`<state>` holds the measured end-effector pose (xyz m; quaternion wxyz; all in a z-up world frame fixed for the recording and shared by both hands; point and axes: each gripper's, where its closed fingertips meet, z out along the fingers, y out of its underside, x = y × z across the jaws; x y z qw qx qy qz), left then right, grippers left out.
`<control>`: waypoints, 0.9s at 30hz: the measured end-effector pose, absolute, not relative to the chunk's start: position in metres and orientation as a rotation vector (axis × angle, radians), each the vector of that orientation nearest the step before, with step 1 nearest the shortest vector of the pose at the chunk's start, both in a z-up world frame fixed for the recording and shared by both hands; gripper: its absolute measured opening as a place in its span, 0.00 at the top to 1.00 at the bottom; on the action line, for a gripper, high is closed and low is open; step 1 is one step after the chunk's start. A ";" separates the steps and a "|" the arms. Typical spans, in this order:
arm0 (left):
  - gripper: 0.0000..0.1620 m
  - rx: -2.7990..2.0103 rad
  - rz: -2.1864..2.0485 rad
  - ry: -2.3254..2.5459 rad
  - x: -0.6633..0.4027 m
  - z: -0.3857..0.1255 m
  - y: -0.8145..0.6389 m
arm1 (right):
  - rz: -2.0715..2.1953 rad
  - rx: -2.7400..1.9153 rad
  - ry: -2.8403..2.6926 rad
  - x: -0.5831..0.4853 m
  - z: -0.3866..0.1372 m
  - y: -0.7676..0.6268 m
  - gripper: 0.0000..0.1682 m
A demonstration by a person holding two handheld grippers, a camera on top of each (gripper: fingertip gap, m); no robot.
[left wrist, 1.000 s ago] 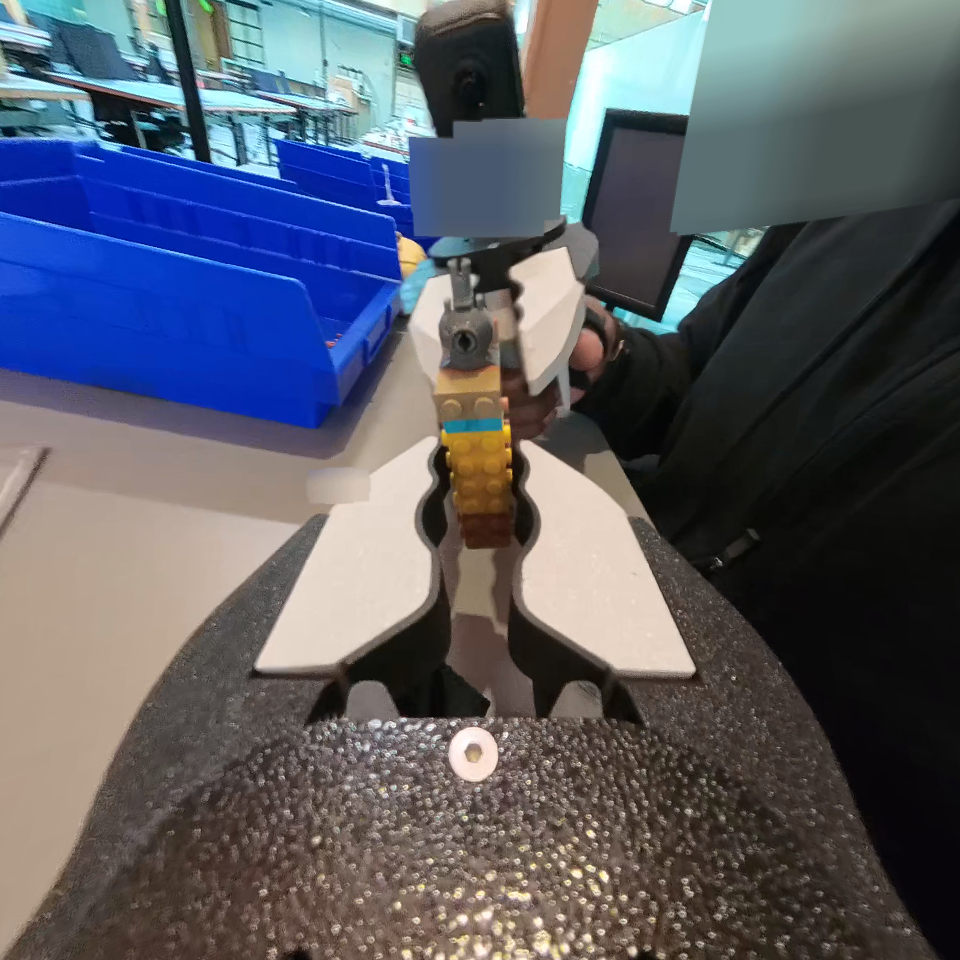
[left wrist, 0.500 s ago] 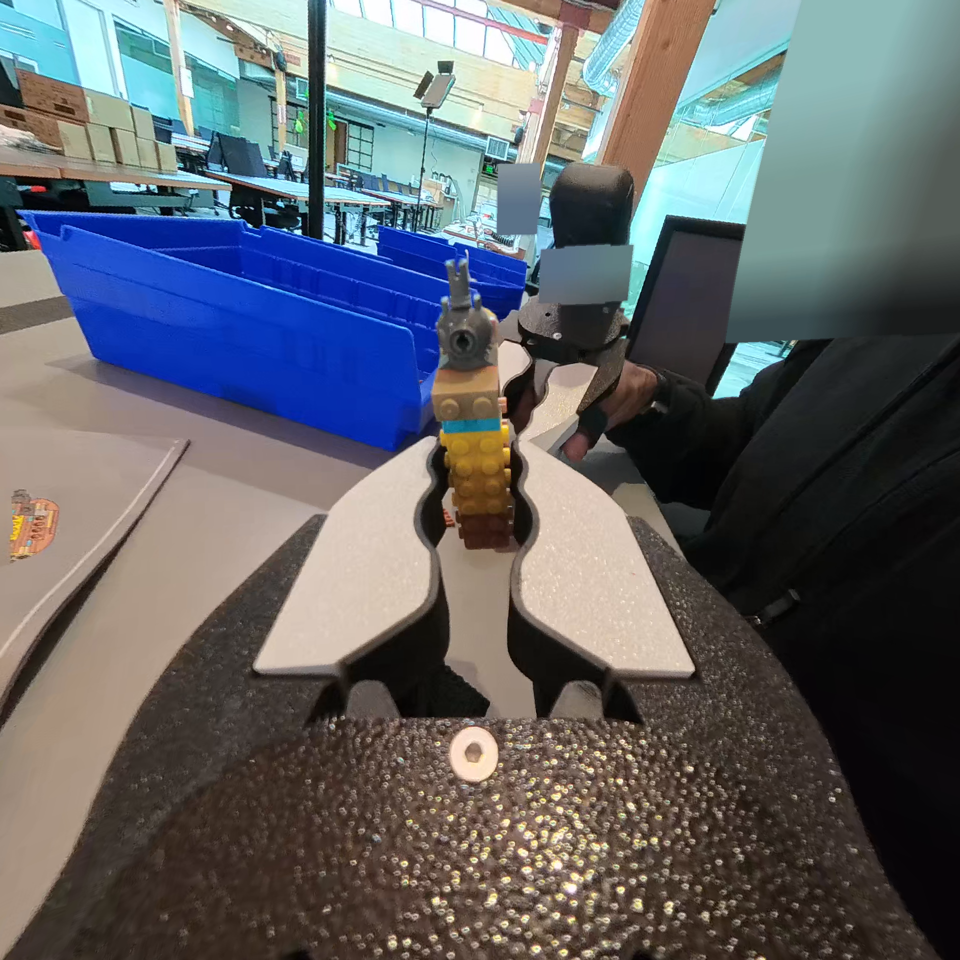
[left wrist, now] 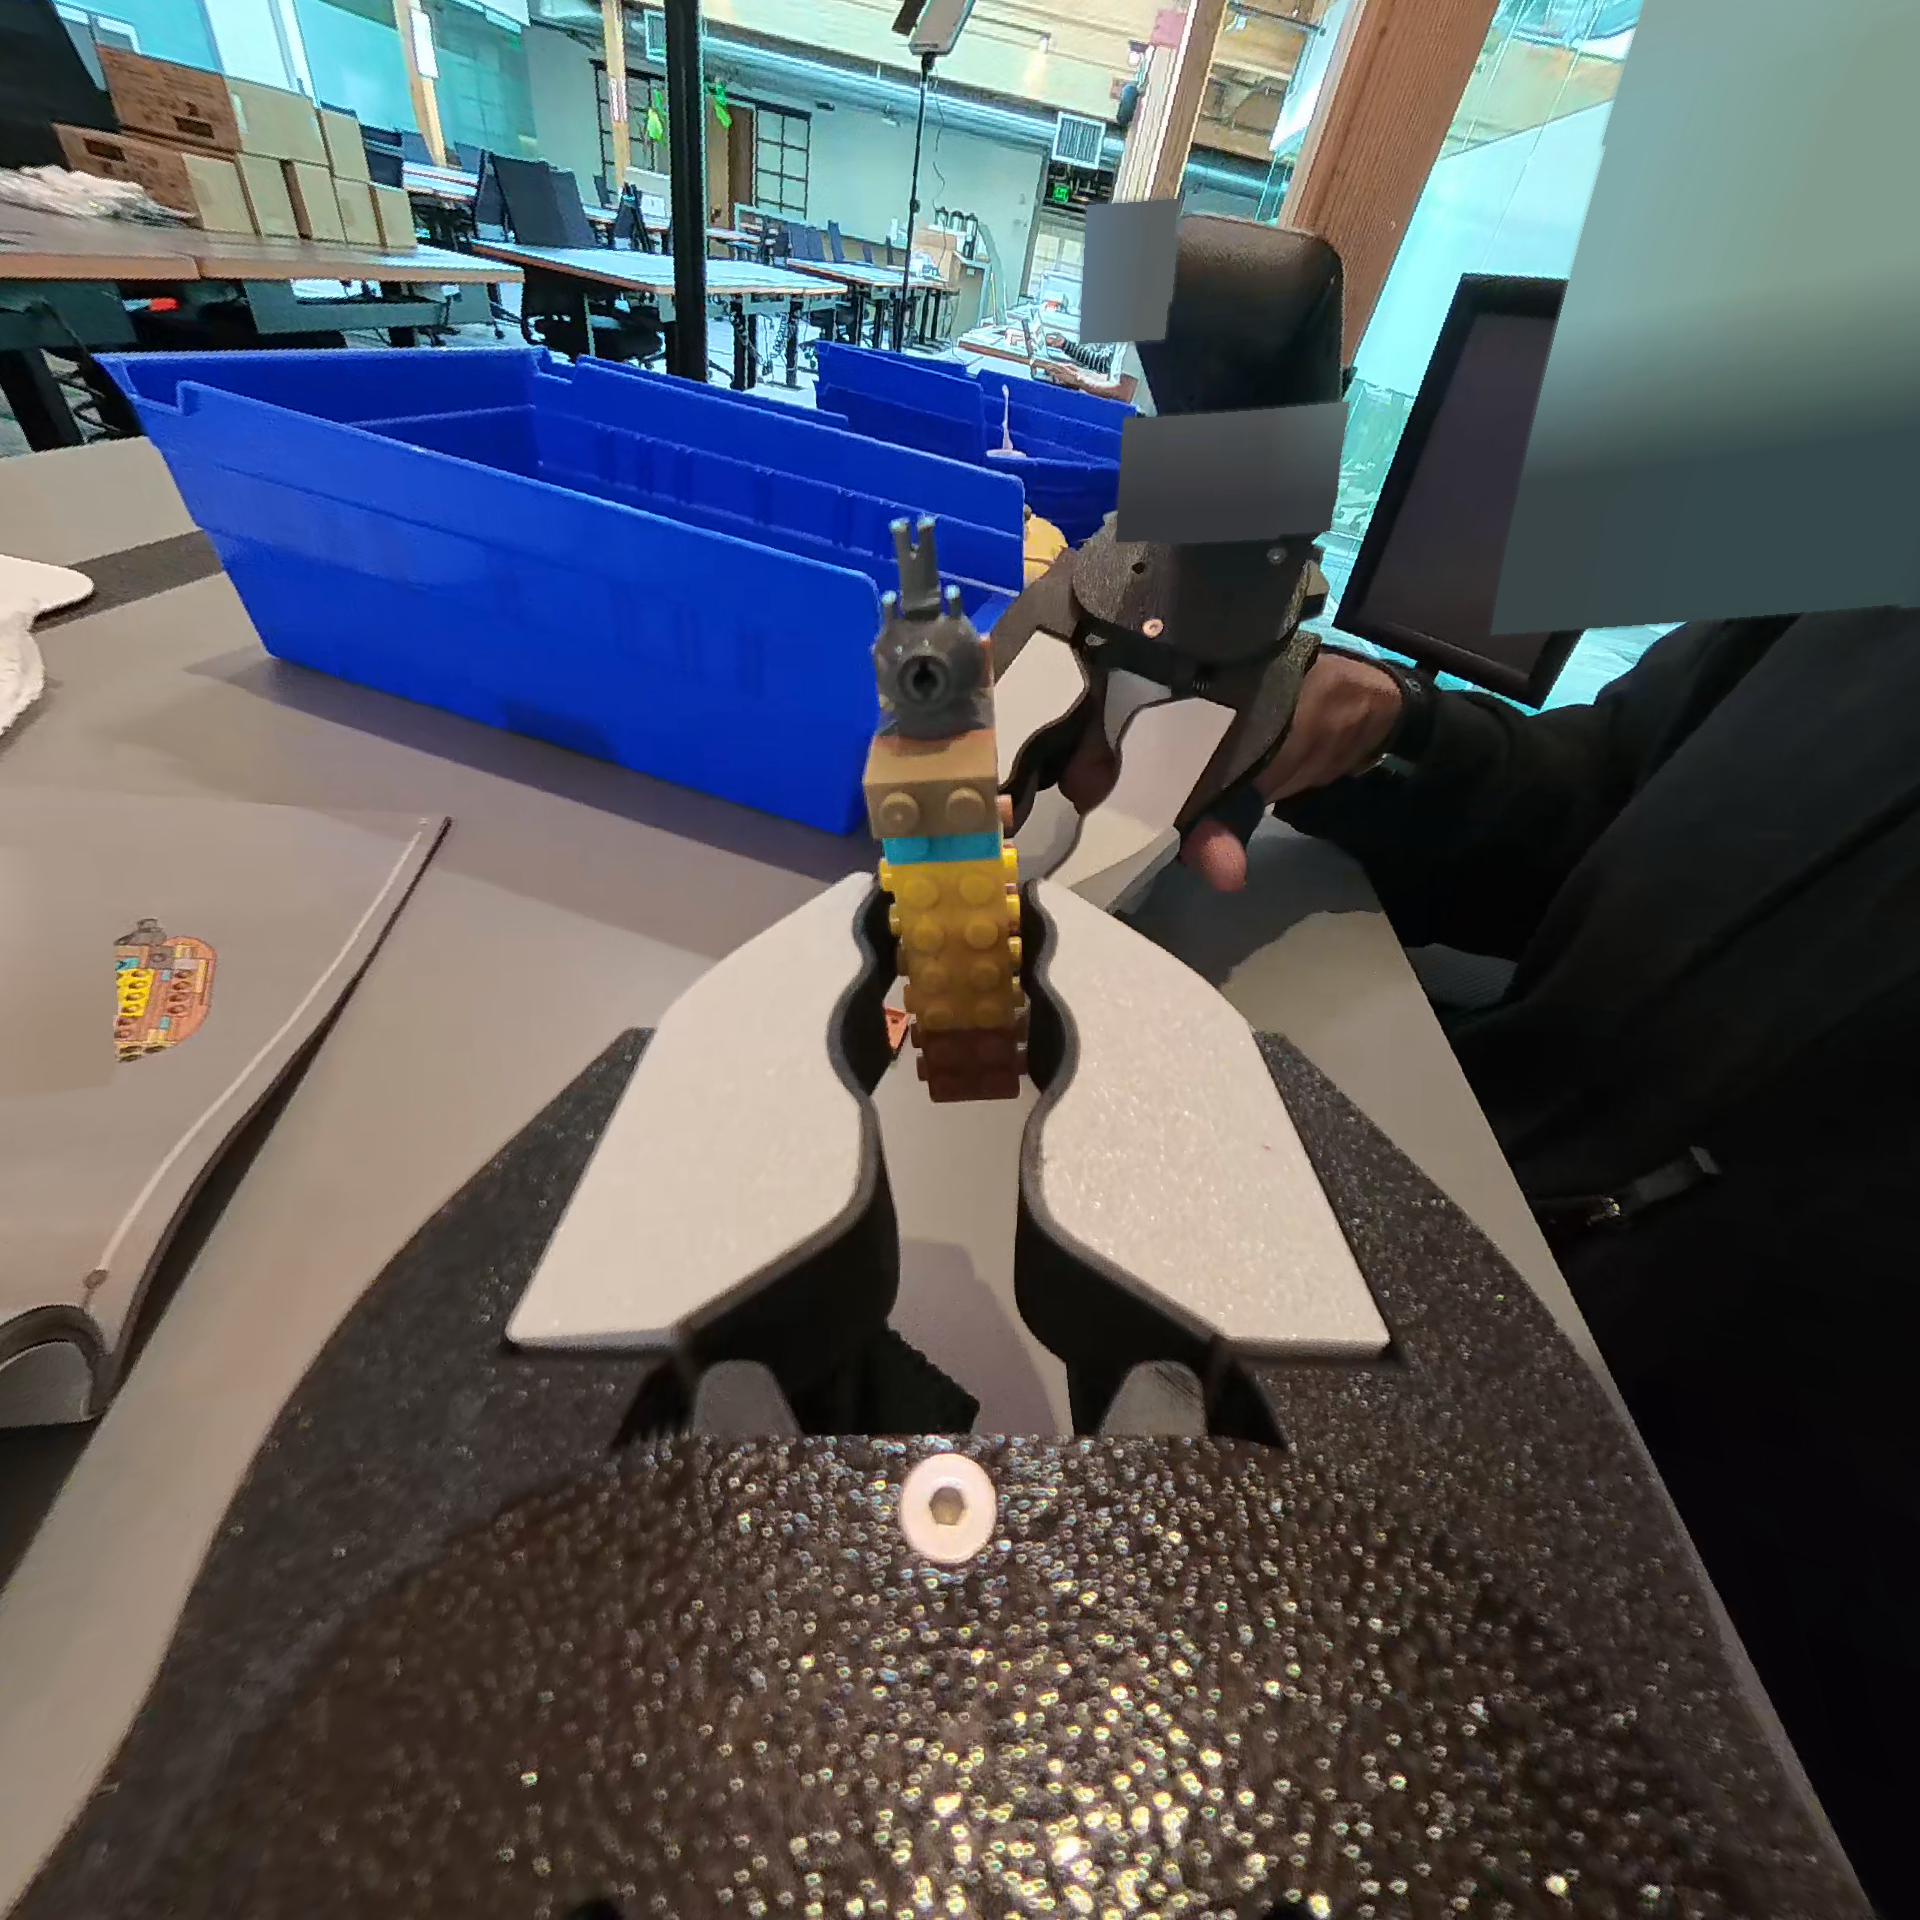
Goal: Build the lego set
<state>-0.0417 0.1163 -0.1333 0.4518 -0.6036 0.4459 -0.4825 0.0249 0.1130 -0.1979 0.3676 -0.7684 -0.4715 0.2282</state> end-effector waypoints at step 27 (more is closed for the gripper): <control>0.87 -1.509 -1.149 1.138 -0.037 -0.138 0.115 | 0.498 -2.207 -1.124 0.033 -0.223 0.120 0.88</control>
